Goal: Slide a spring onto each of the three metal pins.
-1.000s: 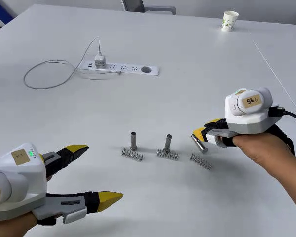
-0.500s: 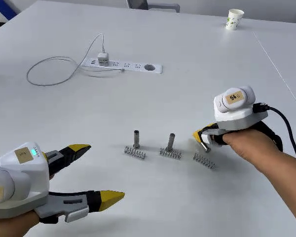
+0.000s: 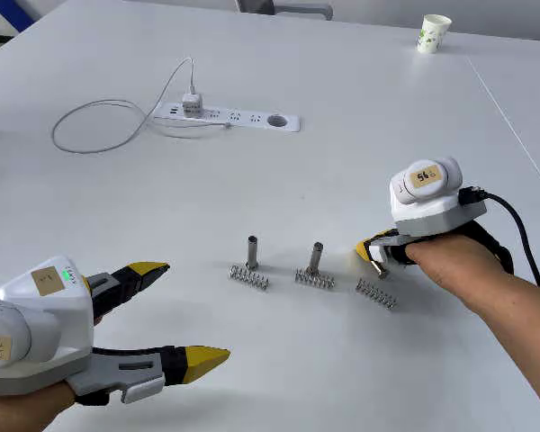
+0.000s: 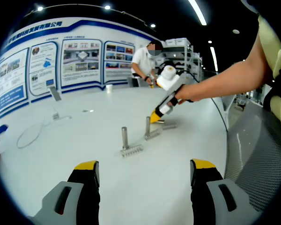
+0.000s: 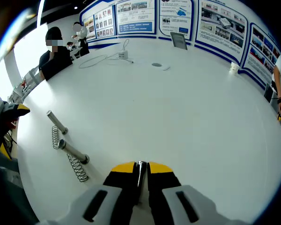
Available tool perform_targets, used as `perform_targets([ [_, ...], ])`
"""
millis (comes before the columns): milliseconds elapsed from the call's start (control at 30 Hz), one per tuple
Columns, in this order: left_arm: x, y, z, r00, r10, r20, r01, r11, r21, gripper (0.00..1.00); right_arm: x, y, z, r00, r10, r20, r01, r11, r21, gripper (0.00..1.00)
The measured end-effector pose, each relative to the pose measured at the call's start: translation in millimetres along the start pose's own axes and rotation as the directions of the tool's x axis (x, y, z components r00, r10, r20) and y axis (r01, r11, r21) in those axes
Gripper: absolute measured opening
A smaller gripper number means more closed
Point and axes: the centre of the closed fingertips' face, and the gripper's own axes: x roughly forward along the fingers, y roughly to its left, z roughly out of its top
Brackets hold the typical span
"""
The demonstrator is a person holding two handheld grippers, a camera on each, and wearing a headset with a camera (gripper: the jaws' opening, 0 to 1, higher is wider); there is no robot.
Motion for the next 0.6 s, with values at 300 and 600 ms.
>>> perform_targets([
  [300, -0.9, 1.1, -1.0, 1.0, 0.004, 0.002, -0.004, 1.0, -0.005, 0.8, 1.0, 0.8, 0.2, 0.9999, 0.001, -0.013, -0.001, 1.0, -0.017, 0.1],
  [600, -0.9, 1.5, -0.2, 1.0, 0.006, 0.003, -0.006, 1.0, -0.005, 0.8, -1.6, 0.2, -0.3, 1.0, -0.005, -0.002, 0.005, 1.0, -0.016, 0.09],
])
